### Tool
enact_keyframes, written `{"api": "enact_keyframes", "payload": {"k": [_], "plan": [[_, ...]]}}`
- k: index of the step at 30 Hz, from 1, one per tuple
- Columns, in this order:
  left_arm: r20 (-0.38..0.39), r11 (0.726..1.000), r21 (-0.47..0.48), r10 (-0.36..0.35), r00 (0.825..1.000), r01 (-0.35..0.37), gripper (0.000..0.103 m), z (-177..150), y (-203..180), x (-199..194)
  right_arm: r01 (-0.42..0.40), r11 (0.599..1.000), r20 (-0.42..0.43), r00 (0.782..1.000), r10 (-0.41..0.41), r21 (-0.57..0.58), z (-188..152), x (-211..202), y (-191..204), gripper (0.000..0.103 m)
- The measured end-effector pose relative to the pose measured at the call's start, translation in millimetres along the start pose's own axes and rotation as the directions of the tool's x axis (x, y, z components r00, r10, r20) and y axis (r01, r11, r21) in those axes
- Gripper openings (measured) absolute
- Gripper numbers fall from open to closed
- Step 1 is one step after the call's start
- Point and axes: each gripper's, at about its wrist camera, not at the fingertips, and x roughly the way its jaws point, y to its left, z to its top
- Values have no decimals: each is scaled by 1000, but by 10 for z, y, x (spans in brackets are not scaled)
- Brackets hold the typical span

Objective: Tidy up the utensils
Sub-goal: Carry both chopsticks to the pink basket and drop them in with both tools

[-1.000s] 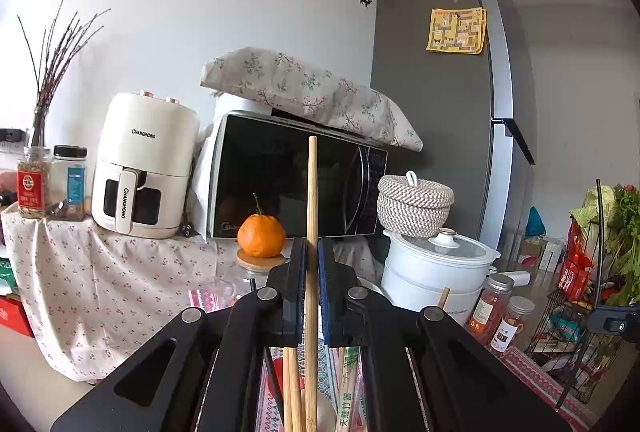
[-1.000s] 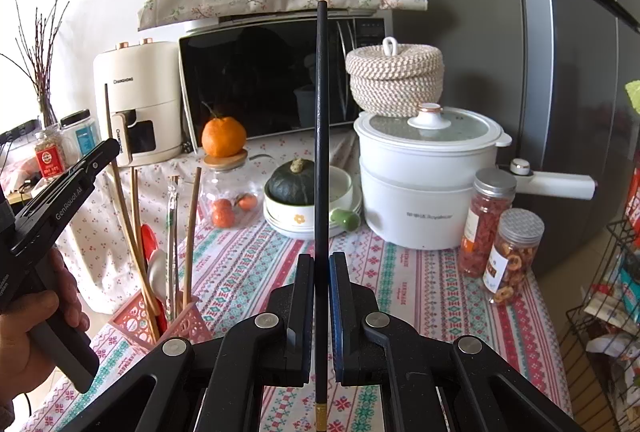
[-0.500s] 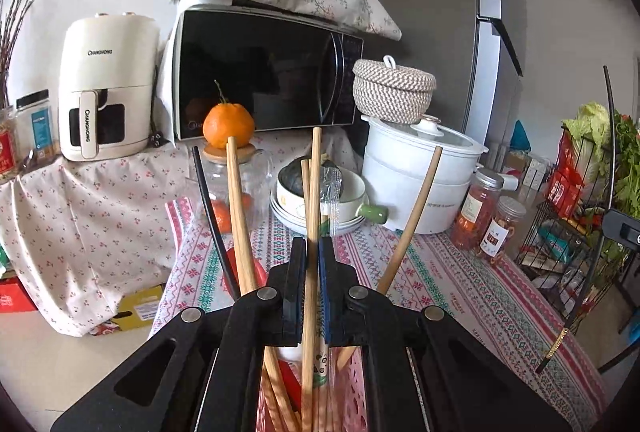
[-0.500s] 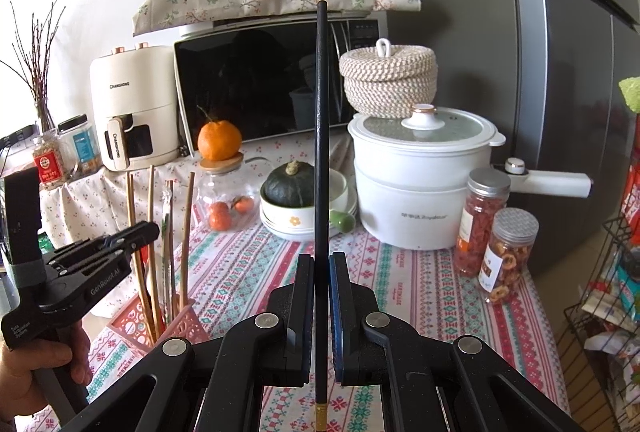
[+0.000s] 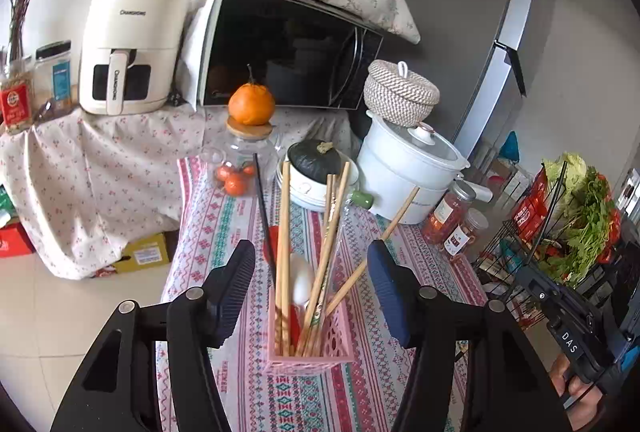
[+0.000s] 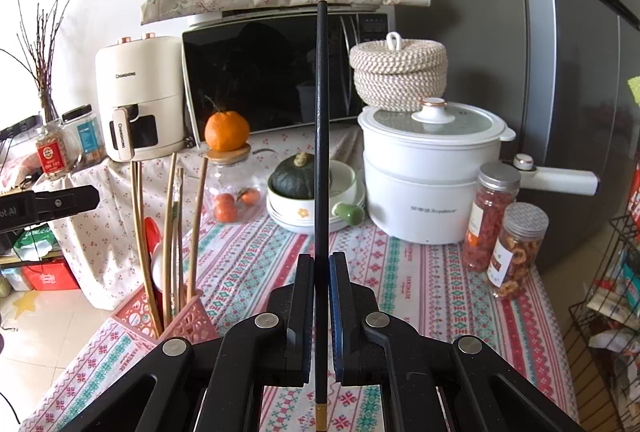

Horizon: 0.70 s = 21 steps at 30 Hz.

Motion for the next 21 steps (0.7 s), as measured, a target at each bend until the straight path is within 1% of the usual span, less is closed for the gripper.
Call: {"api": "enact_keyframes", "payload": {"k": [2, 3, 5, 6, 9, 13, 16, 19, 21], "plan": [[-39, 999, -47, 11, 999, -13, 69, -3, 146, -82, -18, 1000, 7, 1000, 18, -3, 9, -12, 59, 6], [-53, 998, -61, 31, 998, -34, 70, -16, 210, -111, -26, 1000, 13, 1000, 26, -7, 16, -23, 97, 6], [-86, 994, -60, 86, 993, -91, 72, -60, 314, -123, -36, 999, 29, 999, 37, -22, 42, -47, 195, 6], [-102, 993, -57, 97, 990, -103, 72, -80, 353, -113, -44, 999, 39, 998, 45, -26, 58, -62, 243, 6], [-132, 992, -77, 94, 987, -104, 72, -127, 446, -94, -67, 998, 78, 995, 68, -13, 132, -116, 367, 6], [-158, 992, -75, 89, 983, -102, 72, -150, 501, -70, -86, 996, 139, 987, 81, 29, 251, -160, 495, 6], [-172, 993, -82, 71, 982, -86, 72, -151, 520, -43, -87, 995, 168, 983, 77, 50, 306, -130, 600, 6], [-180, 993, -76, 76, 981, -91, 72, -161, 520, -14, -132, 985, 184, 977, 111, 110, 356, -38, 686, 6], [-186, 993, -78, 69, 980, -85, 72, -160, 530, 1, -147, 981, 194, 973, 121, 126, 386, 37, 796, 6]]}}
